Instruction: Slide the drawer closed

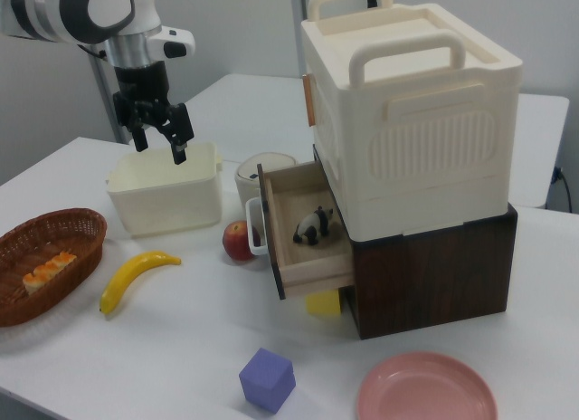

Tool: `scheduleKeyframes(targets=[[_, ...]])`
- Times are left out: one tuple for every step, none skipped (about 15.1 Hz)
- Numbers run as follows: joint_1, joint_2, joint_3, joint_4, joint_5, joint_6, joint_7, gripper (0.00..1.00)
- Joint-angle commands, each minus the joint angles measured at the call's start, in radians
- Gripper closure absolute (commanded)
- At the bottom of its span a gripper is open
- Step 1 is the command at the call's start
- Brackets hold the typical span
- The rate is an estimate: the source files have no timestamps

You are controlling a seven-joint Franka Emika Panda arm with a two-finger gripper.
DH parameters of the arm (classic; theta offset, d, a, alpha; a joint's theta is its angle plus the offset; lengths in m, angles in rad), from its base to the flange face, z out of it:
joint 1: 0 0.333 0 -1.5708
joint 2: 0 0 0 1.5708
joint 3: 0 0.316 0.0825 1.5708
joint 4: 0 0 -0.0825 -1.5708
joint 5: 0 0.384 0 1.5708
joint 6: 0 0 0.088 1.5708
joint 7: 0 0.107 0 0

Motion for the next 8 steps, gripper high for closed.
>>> scheduleKeyframes(targets=[[0.008, -0.006, -0.004, 0.003, 0.005, -0.027, -0.023, 0.0], [0.007, -0.006, -0.004, 0.003, 0.005, -0.027, -0.022, 0.0], [0.007, -0.006, -0.004, 0.003, 0.005, -0.027, -0.022, 0.0], [0.005, -0.006, -0.004, 0.002, 0.005, -0.027, -0.023, 0.08], [0.004, -0.006, -0.004, 0.002, 0.005, -0.027, -0.022, 0.28], [0.004, -0.006, -0.004, 0.002, 0.007, -0.027, -0.022, 0.6], [0.004, -0.006, -0.004, 0.0, 0.008, -0.027, -0.023, 0.74], [0.005, -0.005, -0.004, -0.003, 0.008, -0.024, -0.023, 0.79]])
